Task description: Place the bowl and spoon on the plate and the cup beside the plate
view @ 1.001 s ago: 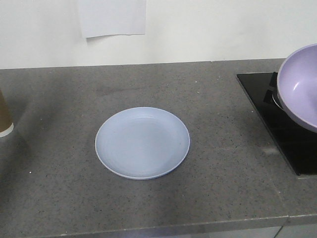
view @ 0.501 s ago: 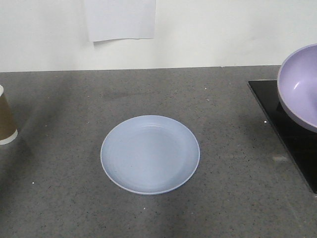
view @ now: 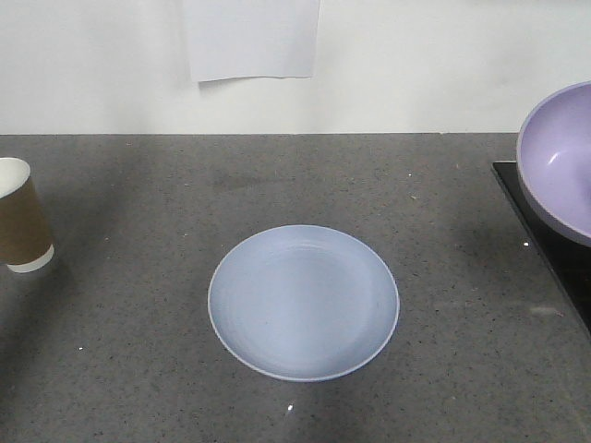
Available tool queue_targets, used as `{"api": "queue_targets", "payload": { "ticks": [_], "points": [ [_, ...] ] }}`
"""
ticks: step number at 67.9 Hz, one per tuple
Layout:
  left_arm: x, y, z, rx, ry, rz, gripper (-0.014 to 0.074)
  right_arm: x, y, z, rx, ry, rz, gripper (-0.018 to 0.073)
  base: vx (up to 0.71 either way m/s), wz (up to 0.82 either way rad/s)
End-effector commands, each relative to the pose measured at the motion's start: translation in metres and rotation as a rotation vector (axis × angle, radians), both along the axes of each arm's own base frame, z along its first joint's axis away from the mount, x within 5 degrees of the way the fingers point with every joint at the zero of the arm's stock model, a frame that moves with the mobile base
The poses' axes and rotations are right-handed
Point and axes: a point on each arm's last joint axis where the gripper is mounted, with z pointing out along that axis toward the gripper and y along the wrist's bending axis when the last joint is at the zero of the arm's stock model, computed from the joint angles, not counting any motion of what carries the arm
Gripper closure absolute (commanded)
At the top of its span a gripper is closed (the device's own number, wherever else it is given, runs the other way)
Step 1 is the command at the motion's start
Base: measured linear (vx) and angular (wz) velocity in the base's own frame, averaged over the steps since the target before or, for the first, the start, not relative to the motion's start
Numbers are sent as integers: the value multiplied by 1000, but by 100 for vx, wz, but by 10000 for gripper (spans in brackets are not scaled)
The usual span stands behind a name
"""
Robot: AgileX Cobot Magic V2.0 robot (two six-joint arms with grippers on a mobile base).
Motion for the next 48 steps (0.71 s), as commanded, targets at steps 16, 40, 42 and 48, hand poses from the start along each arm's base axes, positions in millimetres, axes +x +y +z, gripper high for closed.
{"api": "queue_targets", "payload": {
  "ticks": [16, 40, 42, 48],
  "points": [
    [-7, 0, 13, -7, -71, -5, 603, -1, -1, 14, -17, -99, 1, 565, 2, 8],
    [-7, 0, 13, -7, -71, -5, 603, -1, -1, 14, -17, -99, 1, 565, 2, 7],
    [-7, 0, 13, -7, -71, -5, 603, -1, -1, 14, -17, -99, 1, 565, 2, 8],
    [-7, 0, 13, -7, -71, -5, 603, -1, -1, 14, -17, -99, 1, 565, 2, 7]
  ]
}}
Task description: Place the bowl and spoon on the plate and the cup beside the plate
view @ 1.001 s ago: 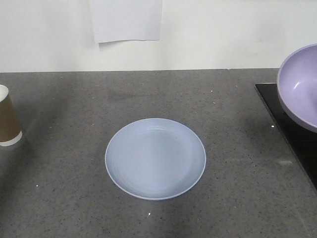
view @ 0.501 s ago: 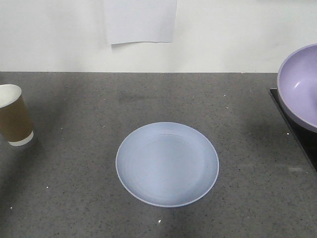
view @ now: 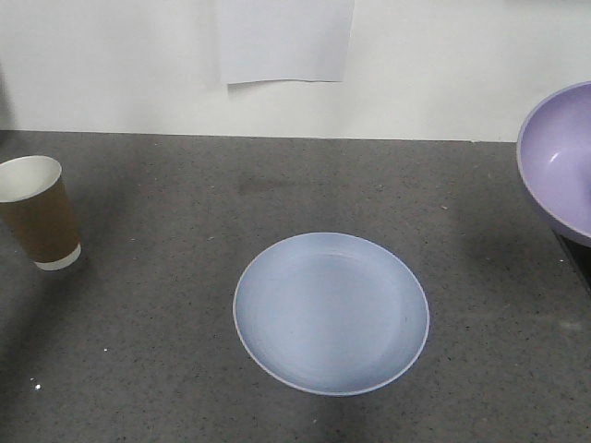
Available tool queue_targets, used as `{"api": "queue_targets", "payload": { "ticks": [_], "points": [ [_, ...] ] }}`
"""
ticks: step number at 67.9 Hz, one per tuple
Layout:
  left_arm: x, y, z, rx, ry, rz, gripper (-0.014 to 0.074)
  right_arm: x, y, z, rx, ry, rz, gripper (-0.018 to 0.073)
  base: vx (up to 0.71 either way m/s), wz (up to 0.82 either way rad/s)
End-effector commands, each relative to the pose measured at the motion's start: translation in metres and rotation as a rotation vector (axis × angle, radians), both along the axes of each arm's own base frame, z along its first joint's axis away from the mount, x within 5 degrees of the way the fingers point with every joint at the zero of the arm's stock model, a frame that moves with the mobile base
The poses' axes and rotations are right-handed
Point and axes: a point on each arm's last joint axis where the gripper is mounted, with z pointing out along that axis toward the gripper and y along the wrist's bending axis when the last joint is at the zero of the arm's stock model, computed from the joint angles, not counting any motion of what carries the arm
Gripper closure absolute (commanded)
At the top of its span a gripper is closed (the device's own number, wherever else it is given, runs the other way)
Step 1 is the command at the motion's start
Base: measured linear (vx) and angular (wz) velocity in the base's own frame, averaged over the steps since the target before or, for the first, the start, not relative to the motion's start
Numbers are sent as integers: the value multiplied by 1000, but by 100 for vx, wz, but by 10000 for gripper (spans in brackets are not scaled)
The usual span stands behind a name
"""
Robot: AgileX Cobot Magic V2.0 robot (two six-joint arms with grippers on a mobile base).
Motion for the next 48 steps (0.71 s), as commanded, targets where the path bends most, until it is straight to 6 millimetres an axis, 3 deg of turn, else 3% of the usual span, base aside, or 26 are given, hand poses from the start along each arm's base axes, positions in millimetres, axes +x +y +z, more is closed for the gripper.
{"api": "queue_targets", "payload": {
  "ticks": [1, 48],
  "points": [
    [-7, 0, 13, -7, -71, -5, 603, -1, -1, 14, -17, -99, 1, 565, 2, 6],
    [-7, 0, 13, -7, -71, -5, 603, -1, -1, 14, -17, -99, 1, 565, 0, 1]
  ]
}}
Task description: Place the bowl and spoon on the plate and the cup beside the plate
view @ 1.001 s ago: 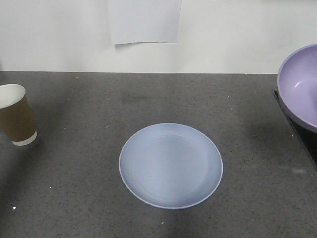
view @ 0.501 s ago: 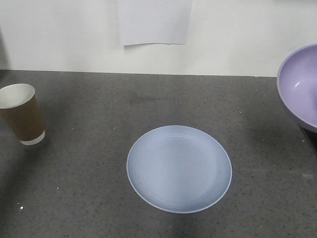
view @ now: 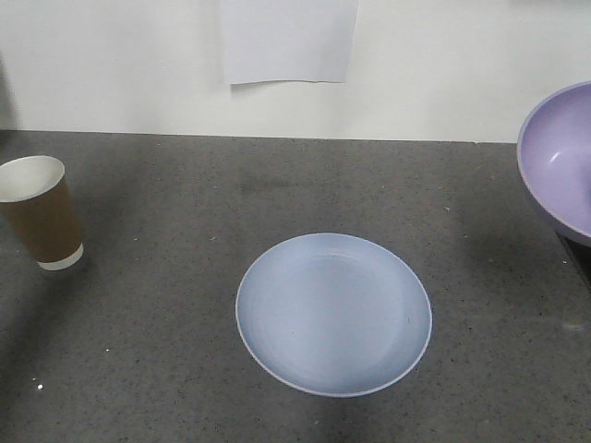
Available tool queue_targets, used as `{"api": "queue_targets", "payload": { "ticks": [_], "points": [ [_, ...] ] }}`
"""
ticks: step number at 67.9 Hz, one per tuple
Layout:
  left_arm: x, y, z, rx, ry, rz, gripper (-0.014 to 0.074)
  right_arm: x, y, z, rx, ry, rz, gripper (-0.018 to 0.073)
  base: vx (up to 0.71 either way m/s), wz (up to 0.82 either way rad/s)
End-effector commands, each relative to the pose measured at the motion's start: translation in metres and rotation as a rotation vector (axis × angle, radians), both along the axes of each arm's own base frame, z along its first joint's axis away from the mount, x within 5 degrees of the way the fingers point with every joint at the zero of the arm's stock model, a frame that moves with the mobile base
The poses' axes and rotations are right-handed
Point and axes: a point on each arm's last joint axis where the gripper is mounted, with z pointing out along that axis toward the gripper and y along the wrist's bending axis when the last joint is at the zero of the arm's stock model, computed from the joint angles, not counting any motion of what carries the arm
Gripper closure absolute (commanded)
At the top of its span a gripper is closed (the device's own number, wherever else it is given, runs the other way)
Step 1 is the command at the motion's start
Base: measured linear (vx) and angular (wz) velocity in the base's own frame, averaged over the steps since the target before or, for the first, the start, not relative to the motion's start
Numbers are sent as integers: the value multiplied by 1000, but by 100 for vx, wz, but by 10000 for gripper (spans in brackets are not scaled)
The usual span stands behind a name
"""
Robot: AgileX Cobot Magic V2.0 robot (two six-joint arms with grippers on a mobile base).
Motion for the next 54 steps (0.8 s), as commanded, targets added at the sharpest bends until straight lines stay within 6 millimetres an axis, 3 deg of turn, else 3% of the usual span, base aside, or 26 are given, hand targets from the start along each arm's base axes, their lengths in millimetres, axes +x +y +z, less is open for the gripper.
{"api": "queue_targets", "payload": {
  "ticks": [1, 54],
  "points": [
    [-7, 0, 13, -7, -71, -5, 603, -1, -1, 14, -17, -99, 1, 565, 0, 0],
    [-7, 0, 13, -7, -71, -5, 603, -1, -1, 14, -17, -99, 1, 565, 0, 0]
  ]
}}
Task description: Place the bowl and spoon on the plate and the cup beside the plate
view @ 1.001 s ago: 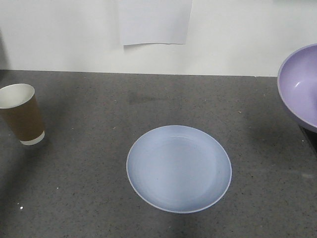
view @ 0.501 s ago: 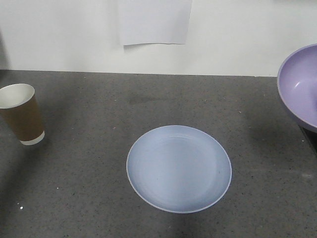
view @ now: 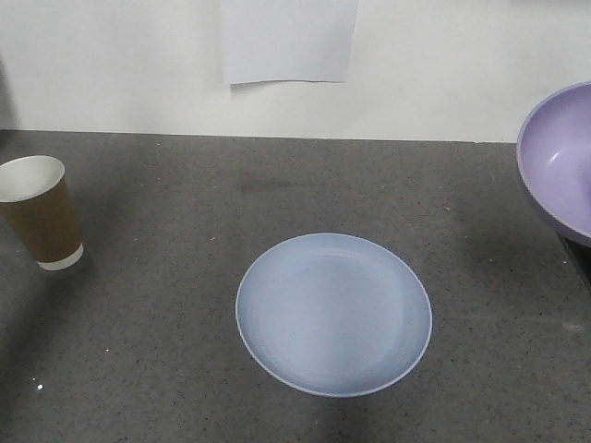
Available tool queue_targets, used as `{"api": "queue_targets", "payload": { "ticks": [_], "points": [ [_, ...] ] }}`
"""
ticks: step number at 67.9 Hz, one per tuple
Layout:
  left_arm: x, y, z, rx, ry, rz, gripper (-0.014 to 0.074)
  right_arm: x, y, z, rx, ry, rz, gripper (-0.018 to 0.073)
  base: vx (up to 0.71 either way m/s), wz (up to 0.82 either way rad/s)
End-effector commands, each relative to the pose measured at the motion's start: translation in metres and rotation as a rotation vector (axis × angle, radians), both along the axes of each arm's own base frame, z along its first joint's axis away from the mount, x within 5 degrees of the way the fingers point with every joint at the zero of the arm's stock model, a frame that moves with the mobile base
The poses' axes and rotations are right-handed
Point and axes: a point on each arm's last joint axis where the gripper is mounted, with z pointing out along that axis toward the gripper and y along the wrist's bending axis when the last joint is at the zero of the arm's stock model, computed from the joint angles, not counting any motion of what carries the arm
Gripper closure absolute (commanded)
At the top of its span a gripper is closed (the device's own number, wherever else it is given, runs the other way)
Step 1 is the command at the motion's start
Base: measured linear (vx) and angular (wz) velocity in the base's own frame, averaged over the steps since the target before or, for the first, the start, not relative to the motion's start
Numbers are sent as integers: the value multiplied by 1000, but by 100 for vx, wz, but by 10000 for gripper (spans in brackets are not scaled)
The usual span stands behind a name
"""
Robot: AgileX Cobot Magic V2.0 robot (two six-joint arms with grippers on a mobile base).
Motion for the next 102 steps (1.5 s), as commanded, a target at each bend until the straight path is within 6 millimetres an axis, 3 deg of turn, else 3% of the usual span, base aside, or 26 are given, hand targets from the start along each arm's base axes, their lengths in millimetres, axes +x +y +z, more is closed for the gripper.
{"api": "queue_targets", "payload": {
  "ticks": [1, 79, 102],
  "points": [
    [-7, 0, 13, -7, -71, -5, 603, -1, -1, 14, -17, -99, 1, 565, 0, 0],
    [-7, 0, 13, -7, -71, -5, 603, -1, 3, 14, 22, -101, 29, 565, 0, 0],
    [-7, 0, 13, -7, -71, -5, 603, 29, 20, -5, 122, 5, 218, 564, 0, 0]
  ]
}}
